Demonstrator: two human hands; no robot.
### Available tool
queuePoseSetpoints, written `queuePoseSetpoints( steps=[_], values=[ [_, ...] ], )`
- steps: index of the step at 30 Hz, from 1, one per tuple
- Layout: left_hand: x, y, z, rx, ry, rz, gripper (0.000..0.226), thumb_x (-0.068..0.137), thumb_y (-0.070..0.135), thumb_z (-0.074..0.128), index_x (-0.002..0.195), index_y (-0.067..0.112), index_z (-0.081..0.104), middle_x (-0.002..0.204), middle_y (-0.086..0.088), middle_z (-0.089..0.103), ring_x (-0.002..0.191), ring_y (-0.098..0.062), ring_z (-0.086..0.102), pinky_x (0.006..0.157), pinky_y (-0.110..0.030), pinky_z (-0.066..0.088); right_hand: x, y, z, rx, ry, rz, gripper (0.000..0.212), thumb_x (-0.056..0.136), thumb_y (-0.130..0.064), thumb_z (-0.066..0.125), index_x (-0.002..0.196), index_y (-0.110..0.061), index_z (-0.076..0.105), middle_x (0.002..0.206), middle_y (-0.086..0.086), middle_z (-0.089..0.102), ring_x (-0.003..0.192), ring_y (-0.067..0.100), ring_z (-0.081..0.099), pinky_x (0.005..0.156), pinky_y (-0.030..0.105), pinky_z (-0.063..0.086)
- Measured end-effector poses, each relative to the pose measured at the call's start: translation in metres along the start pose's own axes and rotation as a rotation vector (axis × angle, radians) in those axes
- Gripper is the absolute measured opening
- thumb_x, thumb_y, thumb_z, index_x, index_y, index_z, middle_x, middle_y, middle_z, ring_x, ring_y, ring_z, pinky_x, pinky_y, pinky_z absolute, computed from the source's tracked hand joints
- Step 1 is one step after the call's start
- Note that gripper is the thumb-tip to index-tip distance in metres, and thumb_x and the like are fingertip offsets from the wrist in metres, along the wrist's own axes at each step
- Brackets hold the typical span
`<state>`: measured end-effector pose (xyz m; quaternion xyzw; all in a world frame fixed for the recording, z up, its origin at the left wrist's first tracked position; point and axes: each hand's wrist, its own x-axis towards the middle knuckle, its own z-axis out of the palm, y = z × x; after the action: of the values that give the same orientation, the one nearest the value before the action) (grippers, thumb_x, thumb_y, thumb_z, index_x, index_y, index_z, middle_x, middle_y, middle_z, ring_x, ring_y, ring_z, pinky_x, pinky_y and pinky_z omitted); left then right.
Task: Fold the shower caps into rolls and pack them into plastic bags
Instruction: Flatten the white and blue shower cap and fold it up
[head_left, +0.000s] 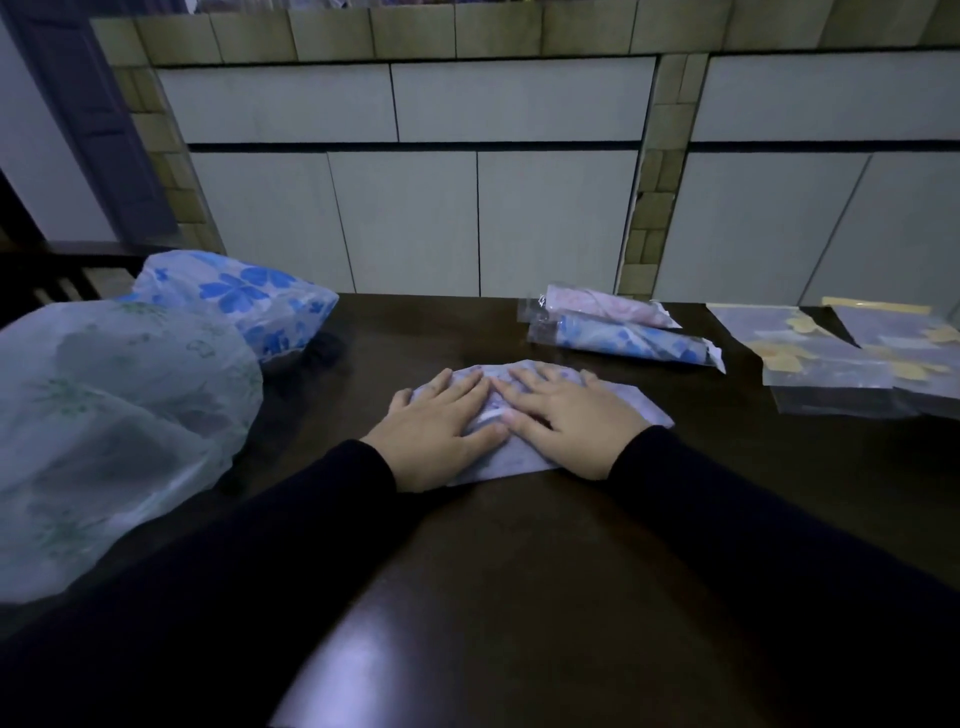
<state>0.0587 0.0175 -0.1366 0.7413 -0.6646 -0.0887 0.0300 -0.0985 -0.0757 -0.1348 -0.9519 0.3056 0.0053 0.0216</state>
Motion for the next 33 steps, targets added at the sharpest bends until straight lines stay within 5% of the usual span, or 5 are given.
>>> queuePoseSetpoints(
  steps=[15,20,24,28,33],
  values=[
    [-0.019,-0.004,-0.009,0.057,-0.096,-0.148,0.079,0.089,0.071,0.022,0.152,0.03,0.0,0.161,0.009,-0.005,0.147,-0.014,-0.001,0.118,-0.044,0.006,-0.006,0.02,0.003,0.134,-0.049,0.08,0.075,0.093,-0.066,0.025,0.153,-0.026,0.005,0.161,-0.008,0.005,0.147,0.011,0.005,0.117,0.035,0.006],
    [-0.034,0.004,-0.027,0.298,0.086,-0.193,0.074,0.078,0.081,0.033,0.123,0.027,0.059,0.126,-0.005,0.055,0.115,-0.025,0.048,0.089,-0.035,0.04,-0.011,0.011,-0.007,0.14,-0.011,-0.045,0.068,0.092,-0.063,0.037,0.151,-0.034,0.021,0.158,-0.012,0.018,0.145,0.01,0.014,0.117,0.045,0.003],
    [-0.038,-0.001,-0.038,0.361,0.247,-0.231,0.06,0.074,0.076,0.049,0.101,0.025,0.064,0.11,-0.002,0.06,0.107,-0.025,0.051,0.086,-0.036,0.04,-0.006,-0.014,-0.007,-0.029,0.232,-0.166,0.065,0.091,-0.058,0.043,0.149,-0.035,0.025,0.158,-0.008,0.021,0.146,0.018,0.014,0.114,0.054,0.001],
    [-0.04,-0.015,-0.037,0.145,0.263,-0.087,0.044,0.081,0.051,0.062,0.119,0.029,0.056,0.125,0.0,0.05,0.116,-0.023,0.047,0.099,-0.037,0.038,-0.01,-0.042,-0.006,-0.081,0.607,-0.102,0.039,0.085,-0.049,0.052,0.112,-0.022,0.061,0.106,0.001,0.056,0.097,0.022,0.053,0.082,0.042,0.042],
    [-0.042,-0.021,-0.034,0.091,0.119,-0.124,0.037,0.087,0.032,0.053,0.124,0.038,0.055,0.129,0.003,0.051,0.116,-0.019,0.053,0.098,-0.037,0.043,-0.019,-0.058,0.004,-0.045,0.405,-0.026,0.047,0.087,-0.066,0.036,0.1,-0.025,0.055,0.098,-0.003,0.054,0.093,0.019,0.05,0.081,0.038,0.036]
  ],
)
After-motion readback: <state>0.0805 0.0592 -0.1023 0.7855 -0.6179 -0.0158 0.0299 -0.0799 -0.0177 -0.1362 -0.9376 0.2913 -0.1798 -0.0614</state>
